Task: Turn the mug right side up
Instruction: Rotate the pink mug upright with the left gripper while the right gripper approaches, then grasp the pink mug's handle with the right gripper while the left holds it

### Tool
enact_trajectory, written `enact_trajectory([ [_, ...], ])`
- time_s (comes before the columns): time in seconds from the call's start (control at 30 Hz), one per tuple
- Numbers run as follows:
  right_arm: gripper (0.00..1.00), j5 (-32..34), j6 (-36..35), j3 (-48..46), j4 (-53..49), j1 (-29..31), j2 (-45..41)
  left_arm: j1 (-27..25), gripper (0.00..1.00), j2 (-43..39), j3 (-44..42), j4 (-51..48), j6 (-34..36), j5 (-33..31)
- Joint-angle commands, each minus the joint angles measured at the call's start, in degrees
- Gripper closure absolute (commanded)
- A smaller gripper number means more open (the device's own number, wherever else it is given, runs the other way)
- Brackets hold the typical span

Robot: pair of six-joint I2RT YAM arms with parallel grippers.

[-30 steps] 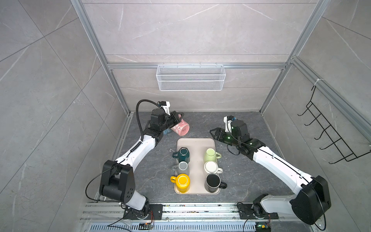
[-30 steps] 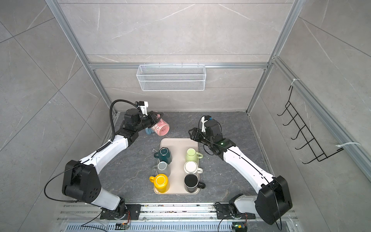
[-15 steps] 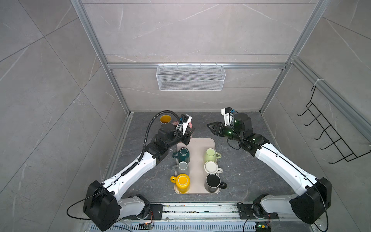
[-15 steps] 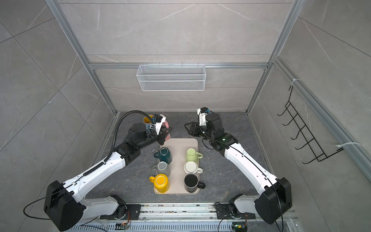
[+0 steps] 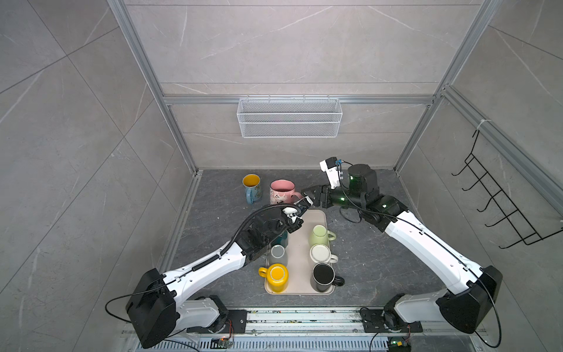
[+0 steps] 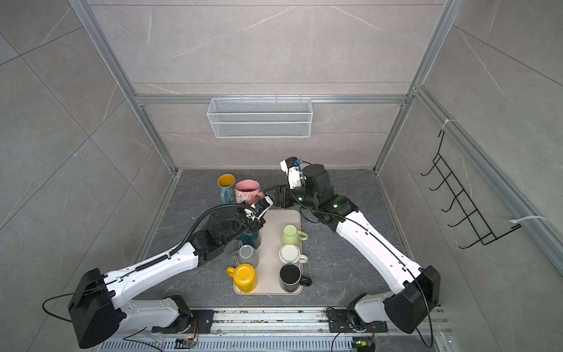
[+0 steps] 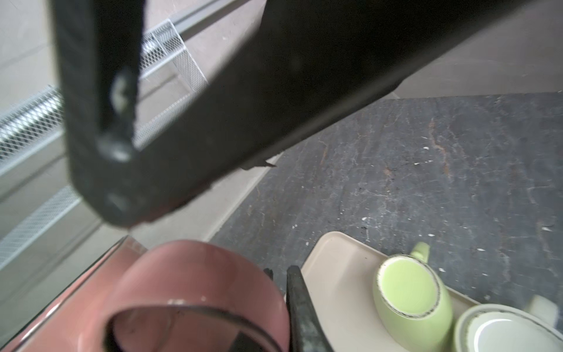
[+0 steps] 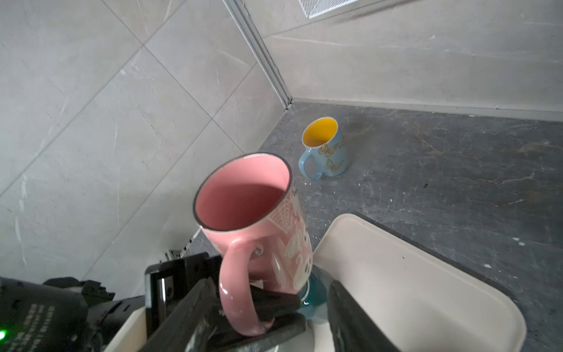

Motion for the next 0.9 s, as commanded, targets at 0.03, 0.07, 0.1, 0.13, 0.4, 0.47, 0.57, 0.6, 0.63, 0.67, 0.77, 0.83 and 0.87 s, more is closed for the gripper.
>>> enact_trajectory([
  [0.03,0.35,-3.88,-5.90,4.14,-5.57,0.47,0.98,-1.70,1.00,-0.19,0.58,12.47,12.47,-6.20],
  [0.07,0.34,-4.10,-6.97,4.64,-6.52,0.49,0.98,-2.05,1.00,-0.01,0.43,12.87,13.90,-6.92],
  [0.1,0.34,-4.27,-7.96,5.08,-7.33,0.51,0.98,-2.33,1.00,0.19,0.10,13.37,15.22,-7.36],
  [0.13,0.33,-4.49,-8.54,5.50,-7.98,0.50,0.98,-2.58,1.00,0.34,-0.15,13.91,16.34,-7.86],
  [0.4,0.32,-8.72,-12.33,7.78,-11.19,0.50,2.69,-4.52,1.00,2.63,-1.27,16.62,25.53,-11.86],
  [0.47,0.33,-9.53,-12.75,8.07,-11.53,0.57,3.17,-4.84,1.00,3.25,-1.40,16.85,26.99,-12.55],
  [0.57,0.35,-9.87,-13.21,7.97,-11.32,0.56,3.14,-5.17,1.00,3.53,-1.78,17.53,28.22,-12.91],
  [0.6,0.36,-9.79,-13.65,8.04,-11.33,0.61,3.04,-5.21,1.00,3.58,-2.00,17.81,28.52,-12.94],
  [0.63,0.37,-9.45,-13.90,8.17,-11.40,0.56,2.92,-5.24,1.00,3.54,-2.28,18.09,28.79,-13.03],
  [0.67,0.37,-9.22,-14.28,8.46,-11.54,0.57,2.78,-5.29,1.00,3.52,-2.44,18.21,29.05,-13.04],
  [0.77,0.38,-8.10,-14.80,9.33,-12.01,0.57,2.65,-5.31,1.00,3.41,-2.81,18.55,29.60,-13.22],
  [0.83,0.39,-6.28,-15.14,9.99,-12.57,0.56,2.59,-5.46,1.00,3.22,-3.10,18.87,29.95,-13.26],
  [0.87,0.39,-5.24,-15.15,10.16,-12.64,0.59,2.46,-5.52,1.00,3.08,-3.27,19.14,30.03,-13.33],
])
